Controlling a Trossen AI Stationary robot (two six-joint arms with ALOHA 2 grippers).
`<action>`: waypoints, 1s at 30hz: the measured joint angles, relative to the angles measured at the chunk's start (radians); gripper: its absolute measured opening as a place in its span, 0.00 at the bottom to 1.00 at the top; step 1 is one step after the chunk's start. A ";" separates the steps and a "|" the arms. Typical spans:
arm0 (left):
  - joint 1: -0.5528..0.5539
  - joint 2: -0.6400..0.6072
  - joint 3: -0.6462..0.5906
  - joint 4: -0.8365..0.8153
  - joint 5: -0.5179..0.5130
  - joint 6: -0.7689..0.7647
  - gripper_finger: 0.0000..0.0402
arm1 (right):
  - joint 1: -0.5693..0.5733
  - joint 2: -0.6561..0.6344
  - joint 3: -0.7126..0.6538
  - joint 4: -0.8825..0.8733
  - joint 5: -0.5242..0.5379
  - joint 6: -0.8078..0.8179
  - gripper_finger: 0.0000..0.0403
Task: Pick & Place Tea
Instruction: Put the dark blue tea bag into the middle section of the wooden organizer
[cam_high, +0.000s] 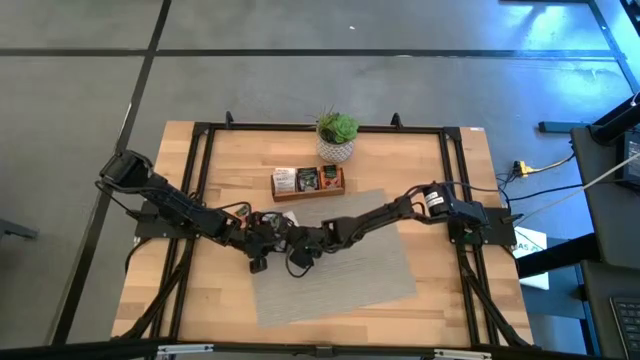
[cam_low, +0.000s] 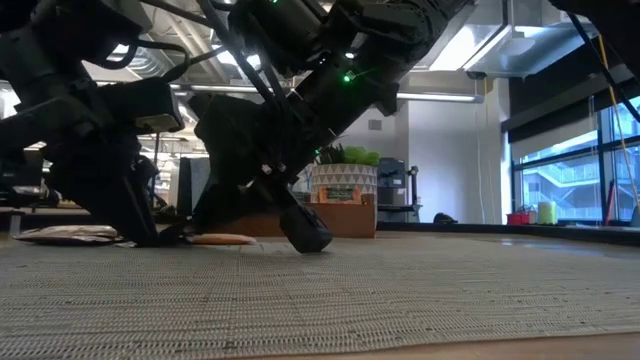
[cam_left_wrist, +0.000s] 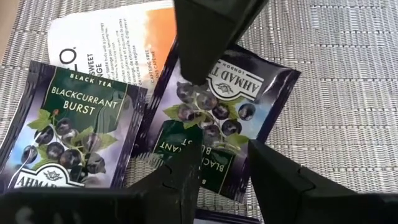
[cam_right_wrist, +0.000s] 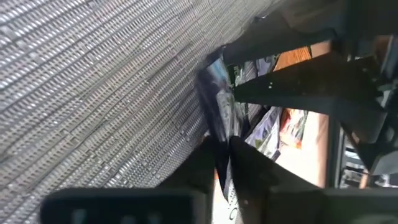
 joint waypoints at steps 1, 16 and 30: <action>0.000 0.000 0.000 -0.001 0.000 0.000 0.32 | 0.003 0.000 0.000 0.001 0.010 -0.007 0.09; 0.000 -0.317 -0.003 -0.016 0.048 0.028 0.32 | 0.071 -0.084 -0.006 -0.061 0.274 0.113 0.03; 0.000 -0.604 -0.002 0.198 0.078 -0.238 0.32 | 0.268 -0.244 -0.045 -0.218 0.813 0.256 0.04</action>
